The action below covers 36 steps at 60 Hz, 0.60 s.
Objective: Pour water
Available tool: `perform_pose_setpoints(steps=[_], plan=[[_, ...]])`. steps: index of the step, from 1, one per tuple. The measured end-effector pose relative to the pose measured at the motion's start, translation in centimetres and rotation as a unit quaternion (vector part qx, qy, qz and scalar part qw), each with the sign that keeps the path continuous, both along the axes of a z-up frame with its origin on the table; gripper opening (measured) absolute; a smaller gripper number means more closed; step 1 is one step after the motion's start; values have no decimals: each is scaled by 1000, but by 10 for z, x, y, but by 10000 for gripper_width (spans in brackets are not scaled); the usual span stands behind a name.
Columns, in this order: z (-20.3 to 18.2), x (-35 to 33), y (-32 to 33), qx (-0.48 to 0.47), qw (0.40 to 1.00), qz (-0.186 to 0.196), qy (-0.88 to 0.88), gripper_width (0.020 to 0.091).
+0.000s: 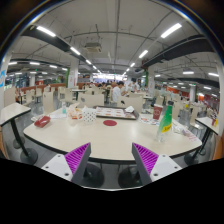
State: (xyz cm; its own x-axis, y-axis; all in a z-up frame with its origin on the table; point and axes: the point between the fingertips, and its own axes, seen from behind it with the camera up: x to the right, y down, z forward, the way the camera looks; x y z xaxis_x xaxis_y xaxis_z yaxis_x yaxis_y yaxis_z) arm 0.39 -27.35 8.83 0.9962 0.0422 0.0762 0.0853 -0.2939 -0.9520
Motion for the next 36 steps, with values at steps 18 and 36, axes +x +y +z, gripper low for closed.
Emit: perform_pose_setpoints(steps=[18,36], plan=[[21,69,17,6,999,-50,-4,834],[13,204,77,10,993,-114,2,832]])
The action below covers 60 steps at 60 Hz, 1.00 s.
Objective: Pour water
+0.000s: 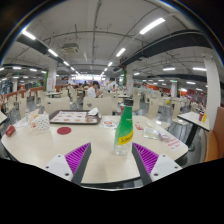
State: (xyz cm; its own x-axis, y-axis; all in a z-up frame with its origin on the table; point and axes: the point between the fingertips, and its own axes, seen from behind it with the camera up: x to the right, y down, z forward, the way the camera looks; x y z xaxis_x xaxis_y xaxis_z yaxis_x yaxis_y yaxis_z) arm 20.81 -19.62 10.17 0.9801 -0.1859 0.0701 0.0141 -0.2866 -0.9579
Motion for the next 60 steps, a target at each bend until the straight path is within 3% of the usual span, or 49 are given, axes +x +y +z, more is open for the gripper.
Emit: perform_pose_setpoints(steps=[6,15,23,26,28,33,42,52,60], plan=[[-9,31,27,0,1000,-13,-5,835],[-20,48,81,3,1000,-2,3,833],[-23,71,123,14,1000,-23,14,822],[-24,80,136,16,999,-32,17,738],[-27,79,143,12,999,-27,21,518],[-27,86,149,15,999,-43,6,487],[-23,82,155,30,998,-46,-27,361],[-19,66,157,1,997,-43,-63,359],[32,39,167,3,984,-40,-171,360]])
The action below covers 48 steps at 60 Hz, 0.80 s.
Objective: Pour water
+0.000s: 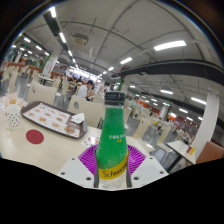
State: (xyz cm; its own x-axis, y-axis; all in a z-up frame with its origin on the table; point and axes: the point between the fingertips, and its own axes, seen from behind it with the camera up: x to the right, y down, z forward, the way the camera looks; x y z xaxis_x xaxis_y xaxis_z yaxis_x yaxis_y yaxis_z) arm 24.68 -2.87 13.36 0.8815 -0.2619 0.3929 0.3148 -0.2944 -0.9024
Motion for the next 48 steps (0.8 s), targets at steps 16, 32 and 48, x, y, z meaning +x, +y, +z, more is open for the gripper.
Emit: perform_pose_setpoints(steps=[16,32,48], plan=[[115,-141,63,-31,913,48,-405,359],[77,-255,128,-101,645,77,-753,356],[60,-298,144,-100,505,75,-854,359]])
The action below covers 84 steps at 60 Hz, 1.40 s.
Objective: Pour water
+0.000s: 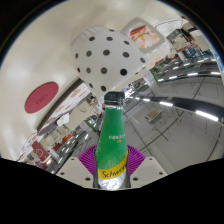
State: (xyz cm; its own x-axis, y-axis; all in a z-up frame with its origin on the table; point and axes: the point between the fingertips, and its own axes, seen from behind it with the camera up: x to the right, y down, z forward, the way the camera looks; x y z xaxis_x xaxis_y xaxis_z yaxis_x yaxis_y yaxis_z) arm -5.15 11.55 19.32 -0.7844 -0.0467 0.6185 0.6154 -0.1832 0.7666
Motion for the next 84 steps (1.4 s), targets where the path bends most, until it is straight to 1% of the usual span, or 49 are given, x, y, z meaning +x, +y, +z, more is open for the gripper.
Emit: perform_pose_setpoints(steps=[3,9,13,19,23,26,29,31,33,35,38,39,40,41,42,45,48,53,59,63,65,66,67,70,77,81,84], plan=[[-1,2,3,-2,1000,-4,-1,360],[1,3,3,1,1000,8,7,359],[10,0,2,7,999,24,43,357],[38,4,-3,36,979,39,195,360],[58,12,-4,54,935,52,347,358],[59,19,-7,52,874,60,479,356],[52,32,-9,48,786,58,613,356],[45,36,-11,41,716,56,695,360],[36,34,-12,22,638,65,767,359],[19,28,-13,12,561,71,824,358],[2,31,-12,-11,447,61,892,358],[-9,25,-15,-5,415,57,908,360],[-15,28,-15,-7,387,52,921,360],[-31,18,-14,-4,364,48,930,360],[-25,40,-14,-10,345,45,938,359],[-42,41,-12,-13,302,38,953,360],[-57,41,-10,-11,284,29,958,358],[-73,47,-6,-10,286,22,958,356],[-91,48,3,-7,314,14,949,360],[-109,43,9,-3,335,-4,942,368],[-104,42,11,3,346,15,938,367],[-108,44,11,5,350,10,937,363],[-105,48,12,8,351,16,936,362],[-106,43,8,11,353,11,935,363],[-107,46,9,12,345,3,939,361],[-105,44,6,12,344,2,939,387],[-104,43,4,11,342,0,940,456]])
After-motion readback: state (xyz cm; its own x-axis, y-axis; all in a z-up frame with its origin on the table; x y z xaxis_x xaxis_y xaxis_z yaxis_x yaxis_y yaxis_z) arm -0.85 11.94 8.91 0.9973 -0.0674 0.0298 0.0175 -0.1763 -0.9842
